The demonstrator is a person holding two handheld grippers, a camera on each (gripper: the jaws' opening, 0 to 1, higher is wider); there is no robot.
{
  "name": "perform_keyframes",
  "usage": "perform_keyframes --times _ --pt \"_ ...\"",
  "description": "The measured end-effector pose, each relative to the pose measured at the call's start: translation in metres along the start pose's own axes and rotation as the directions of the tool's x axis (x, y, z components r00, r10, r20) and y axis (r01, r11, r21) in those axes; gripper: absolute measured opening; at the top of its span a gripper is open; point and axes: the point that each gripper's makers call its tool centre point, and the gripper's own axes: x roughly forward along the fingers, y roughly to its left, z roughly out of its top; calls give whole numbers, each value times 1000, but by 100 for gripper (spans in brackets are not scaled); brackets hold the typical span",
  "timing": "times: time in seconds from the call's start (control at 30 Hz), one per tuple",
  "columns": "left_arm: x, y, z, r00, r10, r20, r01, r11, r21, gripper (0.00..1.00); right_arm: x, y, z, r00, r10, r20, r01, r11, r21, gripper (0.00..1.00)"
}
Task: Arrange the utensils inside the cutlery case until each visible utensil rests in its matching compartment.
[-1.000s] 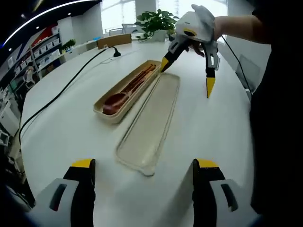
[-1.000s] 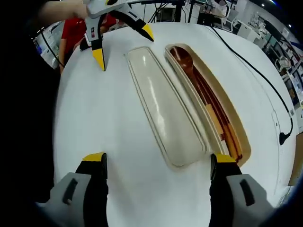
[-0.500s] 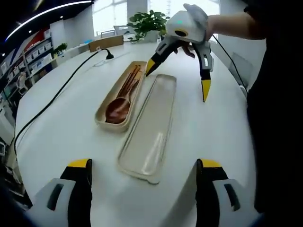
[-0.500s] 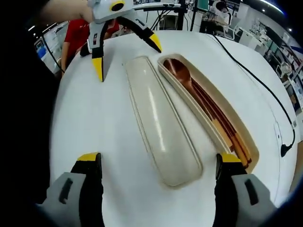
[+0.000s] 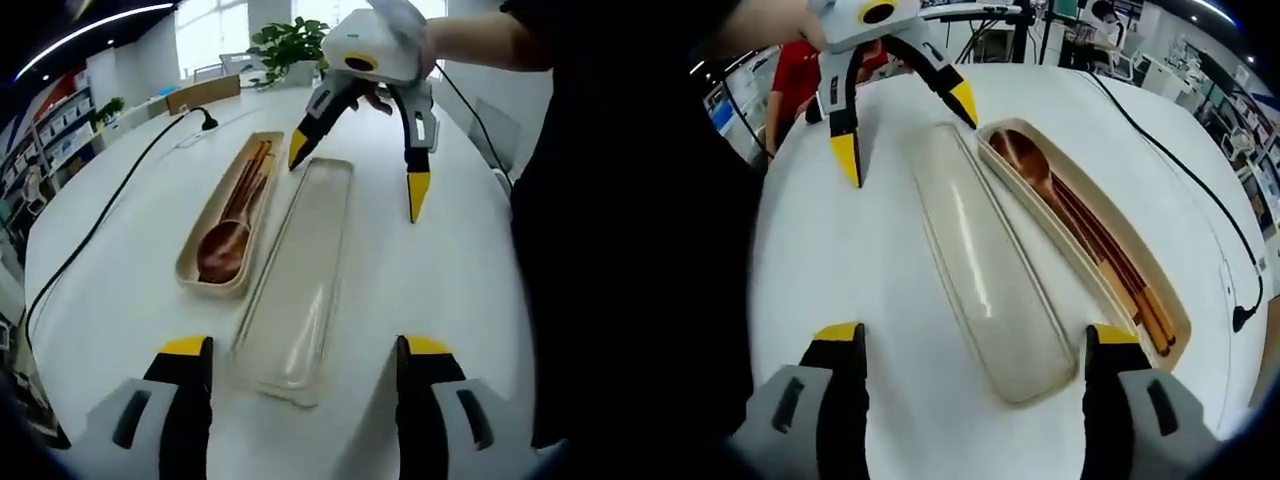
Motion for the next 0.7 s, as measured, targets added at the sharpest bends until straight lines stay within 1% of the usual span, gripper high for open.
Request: perform_keyframes --times 0.1,0.2,0.27,0.3,0.33,0.37,0.4,0.47,0.53,0.7 --pt "-1 -4 0 1000 -6 -6 6 1000 9 68 -1 4 1 1000 0 -18 0 1000 -1 79" --pt "-1 -7 0 1000 -9 -11 9 1000 12 63 -4 8 1 1000 3 -26 -4 1000 -10 65" --pt "-2 -11 1 1000 -12 -18 13 1000 19 58 -6 11 2 999 5 -34 -5 1000 -16 52" --pt "-2 -13 1 1000 -16 -23 17 1000 21 55 -7 12 2 999 2 -39 -2 1000 -13 42" --pt "-2 -17 1 999 -18 -33 19 999 27 51 -8 13 3 999 -1 -41 1 1000 -11 38" --pt "-3 -19 1 999 -18 -44 19 999 33 49 -9 9 1 998 -28 -51 27 999 -34 38" --pt "-3 -21 1 998 -14 -58 16 1000 26 47 -9 15 0 999 -4 -54 3 1000 -18 38" --pt "-3 -26 2 997 -18 -72 20 999 39 40 -10 18 -2 998 2 -69 -5 999 -45 38" --pt "-4 -26 3 997 3 -83 3 998 69 40 -9 21 -2 997 -3 -81 -1 999 -39 37" --pt "-5 -28 2 994 10 -106 -2 997 71 39 -10 31 -4 995 -10 -99 7 1000 -29 37"
